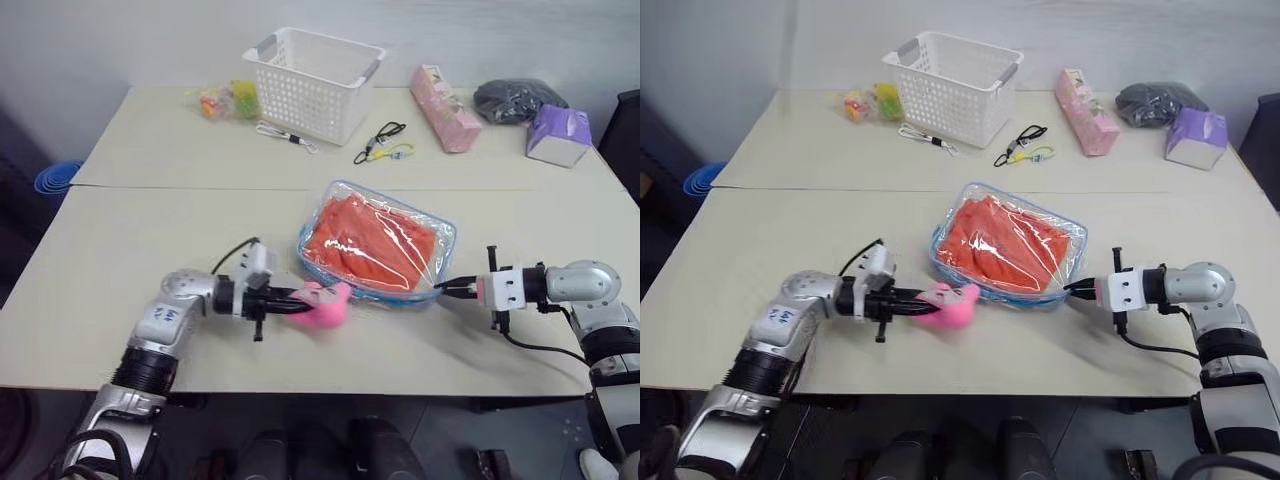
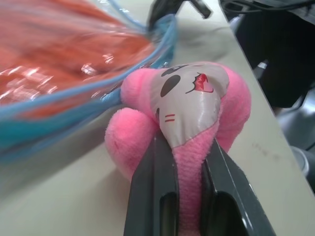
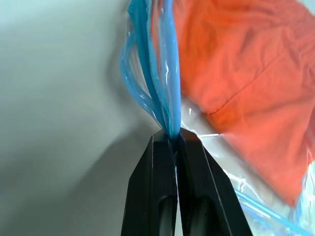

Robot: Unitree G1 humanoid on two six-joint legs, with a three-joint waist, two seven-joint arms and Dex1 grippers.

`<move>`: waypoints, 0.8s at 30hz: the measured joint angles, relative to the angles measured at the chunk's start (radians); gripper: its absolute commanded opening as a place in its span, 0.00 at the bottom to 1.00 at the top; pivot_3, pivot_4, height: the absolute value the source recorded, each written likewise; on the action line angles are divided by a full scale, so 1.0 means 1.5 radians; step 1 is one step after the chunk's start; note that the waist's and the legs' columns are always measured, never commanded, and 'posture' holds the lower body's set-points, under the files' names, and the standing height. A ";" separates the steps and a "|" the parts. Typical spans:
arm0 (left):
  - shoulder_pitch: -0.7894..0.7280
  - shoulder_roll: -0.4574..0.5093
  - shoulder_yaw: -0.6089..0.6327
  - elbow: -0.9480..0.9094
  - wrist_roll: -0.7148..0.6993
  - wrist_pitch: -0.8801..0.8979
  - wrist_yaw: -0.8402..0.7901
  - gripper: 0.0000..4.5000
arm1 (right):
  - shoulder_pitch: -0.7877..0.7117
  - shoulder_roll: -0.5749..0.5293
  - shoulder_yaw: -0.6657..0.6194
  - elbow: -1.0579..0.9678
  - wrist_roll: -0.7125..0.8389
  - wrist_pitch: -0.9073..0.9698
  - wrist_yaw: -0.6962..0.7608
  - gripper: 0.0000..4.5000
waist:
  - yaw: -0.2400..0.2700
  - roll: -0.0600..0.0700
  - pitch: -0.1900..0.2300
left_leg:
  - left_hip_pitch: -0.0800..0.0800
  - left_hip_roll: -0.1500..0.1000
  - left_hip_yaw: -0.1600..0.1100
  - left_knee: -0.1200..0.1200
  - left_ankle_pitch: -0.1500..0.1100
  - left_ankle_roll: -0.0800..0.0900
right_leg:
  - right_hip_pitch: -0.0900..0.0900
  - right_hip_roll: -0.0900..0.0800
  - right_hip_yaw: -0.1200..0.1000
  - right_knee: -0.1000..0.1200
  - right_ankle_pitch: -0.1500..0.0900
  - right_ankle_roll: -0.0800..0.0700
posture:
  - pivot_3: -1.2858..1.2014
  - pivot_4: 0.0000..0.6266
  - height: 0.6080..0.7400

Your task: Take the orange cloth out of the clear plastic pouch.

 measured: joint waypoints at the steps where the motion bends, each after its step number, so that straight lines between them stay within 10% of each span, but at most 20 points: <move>1: 0.000 0.013 0.019 0.024 -0.004 -0.003 0.001 0.02 | 0.007 -0.001 -0.001 -0.006 0.011 0.000 0.008 0.00 | 0.000 0.000 0.000 | 0.000 0.000 0.000 0.000 0.000 0.000 | 0.000 0.000 0.000 0.000 0.000 0.000 | 0.52 0.24 1.00; 15: -0.081 0.066 0.178 0.305 -0.005 -0.097 0.082 0.02 | 0.052 -0.012 -0.004 -0.045 0.098 0.009 0.070 0.00 | 0.000 0.000 0.000 | -0.001 0.000 -0.001 0.000 0.000 0.000 | 0.000 -0.001 -0.002 0.001 0.000 0.000 | 0.52 0.24 1.00; 24: -0.040 0.119 0.198 0.224 -0.007 -0.100 0.057 0.67 | 0.137 -0.009 -0.055 -0.228 0.205 0.291 0.081 0.56 | 0.001 0.000 0.000 | -0.002 0.000 -0.002 -0.001 0.000 -0.001 | -0.001 -0.001 -0.002 0.001 0.000 0.000 | 0.52 0.24 1.00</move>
